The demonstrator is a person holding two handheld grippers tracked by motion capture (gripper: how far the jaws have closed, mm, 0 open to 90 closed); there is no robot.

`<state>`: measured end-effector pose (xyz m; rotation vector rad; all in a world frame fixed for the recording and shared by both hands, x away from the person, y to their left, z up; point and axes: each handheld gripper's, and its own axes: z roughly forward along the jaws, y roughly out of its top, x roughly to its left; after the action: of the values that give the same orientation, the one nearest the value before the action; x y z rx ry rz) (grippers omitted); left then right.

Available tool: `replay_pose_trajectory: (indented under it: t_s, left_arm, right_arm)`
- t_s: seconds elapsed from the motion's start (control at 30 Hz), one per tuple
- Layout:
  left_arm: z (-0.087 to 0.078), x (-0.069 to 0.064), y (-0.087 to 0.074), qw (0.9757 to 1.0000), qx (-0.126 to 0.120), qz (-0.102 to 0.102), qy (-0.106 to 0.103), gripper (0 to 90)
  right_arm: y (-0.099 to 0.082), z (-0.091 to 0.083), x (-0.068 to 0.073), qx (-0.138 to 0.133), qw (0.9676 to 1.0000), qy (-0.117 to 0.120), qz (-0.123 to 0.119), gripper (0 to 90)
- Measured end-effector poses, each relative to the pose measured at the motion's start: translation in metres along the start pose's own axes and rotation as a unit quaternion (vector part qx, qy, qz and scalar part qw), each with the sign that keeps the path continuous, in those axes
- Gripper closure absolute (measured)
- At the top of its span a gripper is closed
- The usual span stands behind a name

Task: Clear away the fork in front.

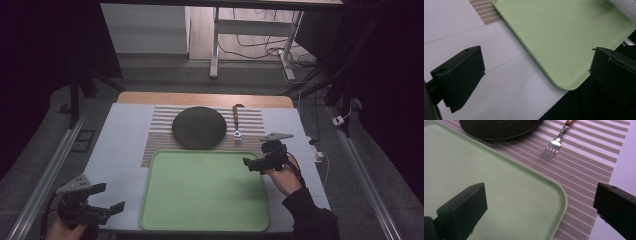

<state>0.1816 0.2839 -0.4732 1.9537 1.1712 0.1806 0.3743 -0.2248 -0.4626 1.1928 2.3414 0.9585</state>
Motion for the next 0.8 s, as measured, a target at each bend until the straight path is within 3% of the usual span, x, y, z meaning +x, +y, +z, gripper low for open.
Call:
replay_pose_trajectory:
  t_s: [0.3, 0.47, 0.8]
  left_arm:
    - [0.000, 0.000, 0.000, 1.0000, -0.001, 0.000, -0.001, 0.0]
    - [0.000, 0.000, 0.000, 1.0000, -0.002, -0.002, -0.001, 0.0]
    - [0.000, 0.000, 0.000, 1.0000, -0.003, -0.003, -0.001, 0.0]
  right_arm:
    - [0.016, 0.022, -0.009, 0.014, 0.9994, -0.025, -0.020, 0.0]
    - [0.026, 0.032, -0.013, 0.023, 0.9992, -0.028, -0.019, 0.0]
    - [0.040, 0.054, -0.018, 0.042, 0.9941, -0.071, -0.070, 0.0]
